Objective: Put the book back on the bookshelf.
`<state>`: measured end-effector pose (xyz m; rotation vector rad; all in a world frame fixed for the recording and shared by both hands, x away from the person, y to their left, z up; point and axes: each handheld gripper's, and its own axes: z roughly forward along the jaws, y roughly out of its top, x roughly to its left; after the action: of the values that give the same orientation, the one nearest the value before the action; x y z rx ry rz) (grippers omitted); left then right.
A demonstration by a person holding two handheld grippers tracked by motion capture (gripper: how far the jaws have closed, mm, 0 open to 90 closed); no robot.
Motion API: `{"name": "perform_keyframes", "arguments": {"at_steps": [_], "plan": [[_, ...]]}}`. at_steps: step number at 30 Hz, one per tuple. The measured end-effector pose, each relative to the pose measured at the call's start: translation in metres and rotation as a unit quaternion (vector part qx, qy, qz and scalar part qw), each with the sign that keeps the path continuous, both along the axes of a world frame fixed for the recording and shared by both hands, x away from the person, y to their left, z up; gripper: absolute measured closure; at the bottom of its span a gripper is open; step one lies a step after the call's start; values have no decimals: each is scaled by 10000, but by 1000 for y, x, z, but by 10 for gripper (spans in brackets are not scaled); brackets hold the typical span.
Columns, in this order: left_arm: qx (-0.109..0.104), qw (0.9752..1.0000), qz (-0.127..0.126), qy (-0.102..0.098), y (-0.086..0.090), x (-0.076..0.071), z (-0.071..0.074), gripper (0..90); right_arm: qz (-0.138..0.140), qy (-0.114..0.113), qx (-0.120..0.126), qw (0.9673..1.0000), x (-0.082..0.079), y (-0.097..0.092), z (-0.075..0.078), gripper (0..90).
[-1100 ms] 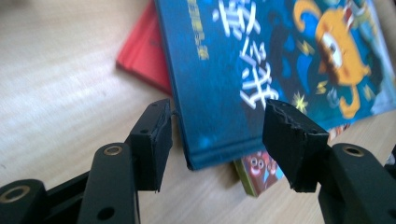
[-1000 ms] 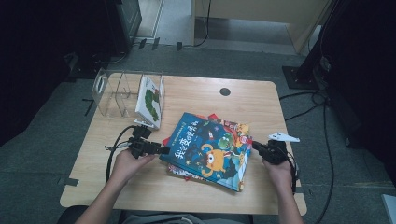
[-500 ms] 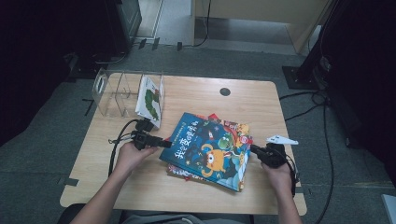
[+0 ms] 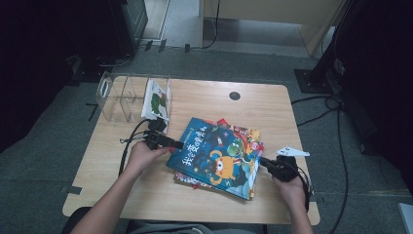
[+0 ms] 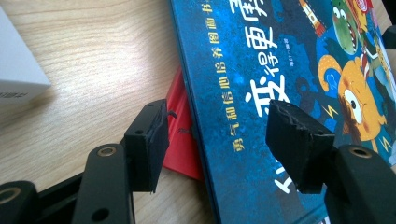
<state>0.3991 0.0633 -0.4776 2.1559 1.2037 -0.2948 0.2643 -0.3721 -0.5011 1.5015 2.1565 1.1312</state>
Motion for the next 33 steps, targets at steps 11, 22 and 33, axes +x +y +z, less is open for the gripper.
{"name": "perform_keyframes", "arguments": {"at_steps": [11, 22, 33], "plan": [[13, 9999, -78, 102, -7, 7, -6, 399, 109, 85, -25, 9999, -10, 1, -3, 895], [176, 9997, -143, -1, -12, 1, -5, 389, 130, 59, 21, 9999, -4, 4, -4, 900], [64, 9998, -25, 195, -5, -6, -4, 396, 239, 14, -75, 9997, 5, 8, -4, 900]]}}
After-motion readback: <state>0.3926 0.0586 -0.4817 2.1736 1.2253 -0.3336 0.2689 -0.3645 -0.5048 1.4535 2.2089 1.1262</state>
